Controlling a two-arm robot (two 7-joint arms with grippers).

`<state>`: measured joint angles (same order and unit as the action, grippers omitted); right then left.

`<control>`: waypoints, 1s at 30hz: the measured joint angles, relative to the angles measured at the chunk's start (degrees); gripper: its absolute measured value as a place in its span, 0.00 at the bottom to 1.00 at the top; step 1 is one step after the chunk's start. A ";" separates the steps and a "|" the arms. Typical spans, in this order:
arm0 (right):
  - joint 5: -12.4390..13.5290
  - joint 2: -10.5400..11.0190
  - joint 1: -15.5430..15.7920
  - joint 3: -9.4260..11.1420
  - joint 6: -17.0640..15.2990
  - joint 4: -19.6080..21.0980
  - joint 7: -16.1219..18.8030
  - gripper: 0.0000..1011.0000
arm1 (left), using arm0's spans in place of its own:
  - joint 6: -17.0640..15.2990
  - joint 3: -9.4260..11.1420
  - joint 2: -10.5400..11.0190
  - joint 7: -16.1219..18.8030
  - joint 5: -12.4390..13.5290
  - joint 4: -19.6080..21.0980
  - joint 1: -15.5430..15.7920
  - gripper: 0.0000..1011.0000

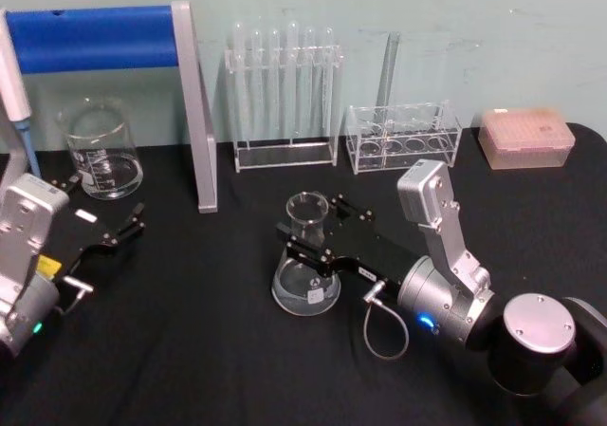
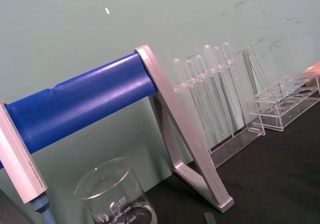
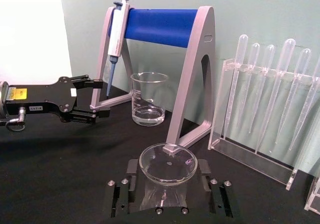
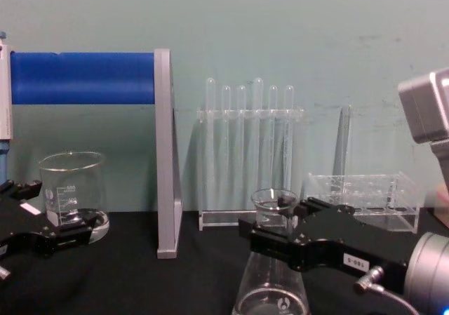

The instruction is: Grasp the erlenmeyer flask with one hand, shake it three times, then place it back.

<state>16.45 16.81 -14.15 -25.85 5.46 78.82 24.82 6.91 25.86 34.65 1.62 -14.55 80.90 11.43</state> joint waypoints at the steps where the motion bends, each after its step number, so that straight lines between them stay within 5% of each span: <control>1: 0.01 0.01 0.01 0.00 0.00 0.01 0.00 0.73 | 0.00 0.00 0.00 0.00 0.00 0.00 0.00 0.99; 11: 0.06 0.04 0.06 -0.01 -0.01 0.03 -0.05 0.45 | 0.00 0.00 0.00 0.00 0.00 0.00 0.00 0.99; 22: 0.22 0.11 0.40 0.47 0.01 0.70 -0.02 0.45 | 0.00 0.00 0.00 0.00 0.00 0.00 0.00 0.99; 30: 0.28 1.00 1.61 2.24 -2.06 5.83 -1.63 0.45 | 0.00 0.00 0.00 0.00 0.00 0.00 0.00 0.99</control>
<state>16.73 17.81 -12.54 -23.61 3.40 84.64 23.19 6.91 25.86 34.65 1.62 -14.55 80.90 11.43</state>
